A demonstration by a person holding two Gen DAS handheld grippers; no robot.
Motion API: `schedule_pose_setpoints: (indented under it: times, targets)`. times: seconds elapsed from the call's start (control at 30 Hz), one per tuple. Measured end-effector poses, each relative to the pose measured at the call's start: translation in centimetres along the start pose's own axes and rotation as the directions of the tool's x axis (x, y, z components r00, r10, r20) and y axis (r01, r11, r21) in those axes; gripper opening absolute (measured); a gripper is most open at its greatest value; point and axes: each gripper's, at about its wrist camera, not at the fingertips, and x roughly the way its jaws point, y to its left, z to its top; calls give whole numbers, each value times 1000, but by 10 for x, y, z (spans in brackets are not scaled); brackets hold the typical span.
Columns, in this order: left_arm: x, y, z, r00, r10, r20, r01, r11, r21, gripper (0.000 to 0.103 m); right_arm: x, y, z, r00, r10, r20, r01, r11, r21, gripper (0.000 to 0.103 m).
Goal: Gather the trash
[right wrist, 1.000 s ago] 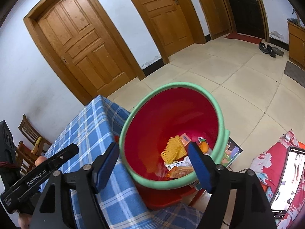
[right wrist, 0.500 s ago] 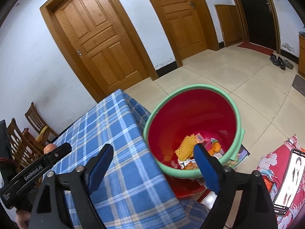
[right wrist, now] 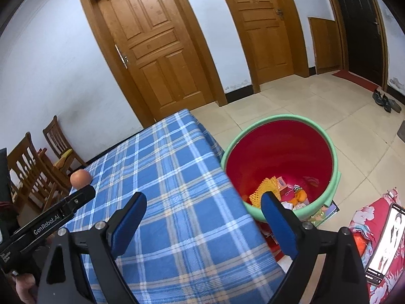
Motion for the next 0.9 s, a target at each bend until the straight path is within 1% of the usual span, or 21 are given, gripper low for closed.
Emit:
schedule_pose_setpoints:
  times: [0.2, 0.47, 0.73, 0.9]
  targets:
    - [-5, 10, -10, 1000, 24, -9, -25, 1000, -14, 82, 3, 14, -10, 1000, 12, -25, -13, 999, -40, 94]
    - [-8, 18, -21, 996, 85, -6, -85, 996, -7, 82, 9, 27, -21, 999, 18, -47, -22, 997, -78, 94]
    - [-6, 19, -25, 993, 115, -4, -115, 993, 4, 82, 11, 31, -24, 998, 21, -60, -27, 996, -86, 94]
    - [-6, 18, -25, 994, 114, -5, -114, 994, 5, 82, 12, 31, -25, 998, 21, -62, -27, 996, -84, 94]
